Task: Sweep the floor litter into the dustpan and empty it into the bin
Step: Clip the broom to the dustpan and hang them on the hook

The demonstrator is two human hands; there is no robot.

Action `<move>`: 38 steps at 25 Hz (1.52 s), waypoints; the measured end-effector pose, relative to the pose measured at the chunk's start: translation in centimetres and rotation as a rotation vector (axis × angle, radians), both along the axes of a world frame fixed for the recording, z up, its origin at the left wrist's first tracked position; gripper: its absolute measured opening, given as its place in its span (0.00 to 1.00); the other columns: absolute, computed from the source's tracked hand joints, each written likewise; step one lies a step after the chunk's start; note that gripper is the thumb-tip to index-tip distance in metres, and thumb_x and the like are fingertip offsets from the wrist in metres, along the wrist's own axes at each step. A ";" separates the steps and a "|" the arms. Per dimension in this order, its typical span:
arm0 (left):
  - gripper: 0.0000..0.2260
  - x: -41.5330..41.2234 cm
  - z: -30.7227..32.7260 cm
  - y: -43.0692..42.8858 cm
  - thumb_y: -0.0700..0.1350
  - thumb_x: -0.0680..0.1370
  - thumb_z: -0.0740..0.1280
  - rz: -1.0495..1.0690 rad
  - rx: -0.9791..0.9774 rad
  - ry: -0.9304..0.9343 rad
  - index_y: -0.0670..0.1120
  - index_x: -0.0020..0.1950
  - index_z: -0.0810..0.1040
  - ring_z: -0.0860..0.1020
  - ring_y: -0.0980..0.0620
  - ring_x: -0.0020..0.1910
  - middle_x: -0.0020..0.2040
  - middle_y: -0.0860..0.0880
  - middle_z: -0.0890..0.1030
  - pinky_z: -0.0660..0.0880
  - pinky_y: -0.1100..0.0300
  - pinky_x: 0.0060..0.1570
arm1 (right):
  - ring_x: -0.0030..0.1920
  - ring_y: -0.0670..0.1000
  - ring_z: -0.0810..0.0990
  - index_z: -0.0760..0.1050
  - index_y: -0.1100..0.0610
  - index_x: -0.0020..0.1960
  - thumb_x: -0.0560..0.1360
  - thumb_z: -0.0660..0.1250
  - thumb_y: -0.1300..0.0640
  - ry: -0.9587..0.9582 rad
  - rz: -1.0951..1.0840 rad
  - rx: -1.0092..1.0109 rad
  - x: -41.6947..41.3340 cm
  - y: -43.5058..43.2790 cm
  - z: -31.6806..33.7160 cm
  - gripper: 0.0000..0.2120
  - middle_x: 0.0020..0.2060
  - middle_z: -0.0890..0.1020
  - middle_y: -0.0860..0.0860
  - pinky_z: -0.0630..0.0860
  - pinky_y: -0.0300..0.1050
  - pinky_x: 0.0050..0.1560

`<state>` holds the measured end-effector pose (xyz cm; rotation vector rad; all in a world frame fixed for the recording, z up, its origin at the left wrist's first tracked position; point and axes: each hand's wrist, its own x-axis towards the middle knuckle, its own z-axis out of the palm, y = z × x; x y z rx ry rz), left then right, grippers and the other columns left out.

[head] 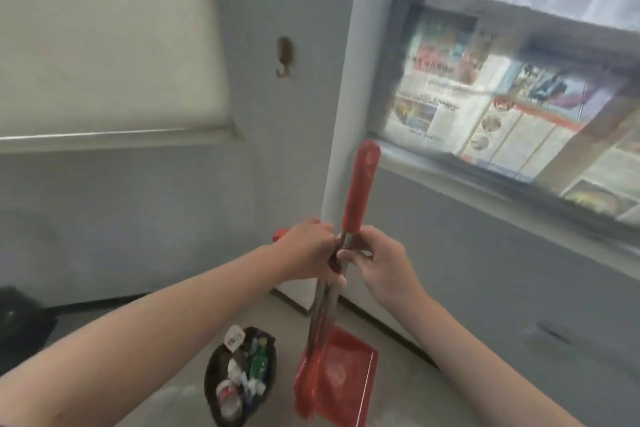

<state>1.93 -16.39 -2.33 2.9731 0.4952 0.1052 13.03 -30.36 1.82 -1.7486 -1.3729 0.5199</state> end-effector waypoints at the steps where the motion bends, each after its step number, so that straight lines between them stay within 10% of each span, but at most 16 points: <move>1: 0.23 -0.4 0.8 1.2 0.68 0.66 0.63 0.033 0.012 -0.025 0.52 0.48 0.81 0.78 0.50 0.51 0.48 0.51 0.82 0.69 0.55 0.54 | 0.47 0.44 0.82 0.80 0.50 0.48 0.70 0.73 0.61 -0.025 -0.021 0.017 -0.5 1.5 0.7 0.09 0.43 0.83 0.45 0.78 0.47 0.52; 5: 0.14 -1.5 2.7 6.6 0.59 0.69 0.70 0.105 0.002 -0.171 0.50 0.45 0.81 0.76 0.52 0.52 0.45 0.53 0.81 0.61 0.60 0.49 | 0.42 0.42 0.79 0.77 0.49 0.49 0.73 0.69 0.58 -0.173 -0.112 0.065 -2.4 7.9 2.7 0.06 0.40 0.80 0.40 0.69 0.24 0.42; 17: 0.02 -4.0 0.8 25.9 0.48 0.74 0.64 0.194 -0.190 -0.193 0.51 0.44 0.73 0.67 0.52 0.49 0.41 0.56 0.73 0.57 0.59 0.49 | 0.41 0.50 0.77 0.72 0.52 0.48 0.77 0.64 0.55 -0.177 -0.393 -0.073 -8.0 30.8 1.1 0.02 0.39 0.78 0.46 0.71 0.42 0.42; 26: 0.12 -0.4 -3.6 31.3 0.46 0.77 0.55 0.142 -0.122 0.007 0.50 0.54 0.76 0.68 0.49 0.49 0.46 0.52 0.78 0.56 0.57 0.48 | 0.55 0.55 0.80 0.70 0.55 0.59 0.78 0.61 0.55 -0.093 -0.562 -0.264 -6.8 36.9 -2.3 0.10 0.45 0.75 0.47 0.74 0.46 0.52; 38: 0.14 1.6 -4.1 35.4 0.42 0.81 0.57 -0.025 -0.085 0.205 0.42 0.65 0.73 0.70 0.43 0.62 0.59 0.44 0.78 0.60 0.51 0.67 | 0.54 0.54 0.79 0.65 0.54 0.58 0.79 0.59 0.58 -0.087 -0.661 -0.258 -6.9 40.7 -4.0 0.08 0.52 0.75 0.51 0.76 0.46 0.50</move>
